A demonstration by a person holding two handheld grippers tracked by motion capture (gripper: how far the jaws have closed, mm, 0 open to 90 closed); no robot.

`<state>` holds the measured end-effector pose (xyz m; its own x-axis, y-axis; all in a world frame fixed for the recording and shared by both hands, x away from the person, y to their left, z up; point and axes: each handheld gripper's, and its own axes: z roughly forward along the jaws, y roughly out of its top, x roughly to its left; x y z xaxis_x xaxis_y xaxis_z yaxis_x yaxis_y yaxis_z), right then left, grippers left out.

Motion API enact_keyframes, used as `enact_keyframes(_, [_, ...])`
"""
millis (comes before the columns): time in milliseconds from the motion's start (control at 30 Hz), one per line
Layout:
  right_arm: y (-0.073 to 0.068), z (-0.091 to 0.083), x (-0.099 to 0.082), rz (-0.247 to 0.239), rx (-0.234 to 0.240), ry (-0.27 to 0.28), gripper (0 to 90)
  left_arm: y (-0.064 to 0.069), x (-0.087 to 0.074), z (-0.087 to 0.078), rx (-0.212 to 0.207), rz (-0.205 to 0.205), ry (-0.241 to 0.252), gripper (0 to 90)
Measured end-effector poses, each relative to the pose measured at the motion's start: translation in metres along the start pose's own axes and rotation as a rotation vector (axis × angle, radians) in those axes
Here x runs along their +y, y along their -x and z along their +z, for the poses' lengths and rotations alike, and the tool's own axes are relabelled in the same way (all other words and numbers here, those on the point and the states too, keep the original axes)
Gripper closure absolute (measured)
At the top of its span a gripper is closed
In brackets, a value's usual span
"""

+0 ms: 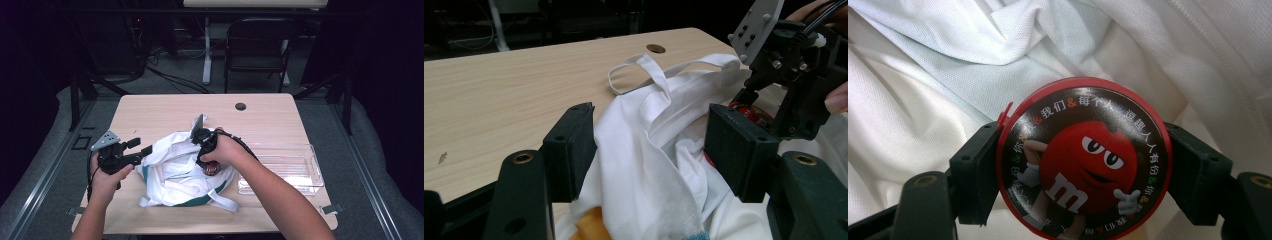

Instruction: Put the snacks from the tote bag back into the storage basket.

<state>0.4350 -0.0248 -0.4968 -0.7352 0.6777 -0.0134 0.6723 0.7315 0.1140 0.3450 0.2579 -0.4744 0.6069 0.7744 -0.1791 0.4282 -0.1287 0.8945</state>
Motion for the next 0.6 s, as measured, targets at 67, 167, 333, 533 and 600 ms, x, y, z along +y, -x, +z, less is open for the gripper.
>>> enact_keyframes(67, [0.0000, -0.0001, -0.0001, 0.000, 0.000, 0.002, 24.9, 0.0002, -0.0001, 0.0001, 0.000, -0.004, 0.001, 37.1])
enact_keyframes(167, [-0.0003, -0.0005, -0.0004, 0.000, -0.001, 0.003, 24.9, 0.0001, -0.0001, 0.0002, 0.000, -0.004, 0.000, 37.1])
enact_keyframes(333, [-0.0002, -0.0015, -0.0006, 0.002, 0.002, 0.003, 25.0, 0.0001, -0.0001, 0.0002, 0.001, -0.004, 0.000, 37.1])
enact_keyframes(533, [-0.0010, -0.0033, -0.0010, 0.008, 0.010, 0.004, 25.0, 0.0000, -0.0002, 0.0004, 0.000, -0.002, -0.001, 37.1])
enact_keyframes(600, [-0.0015, -0.0035, -0.0012, 0.008, 0.009, 0.009, 25.0, 0.0001, -0.0002, 0.0004, 0.000, -0.002, -0.002, 37.1])
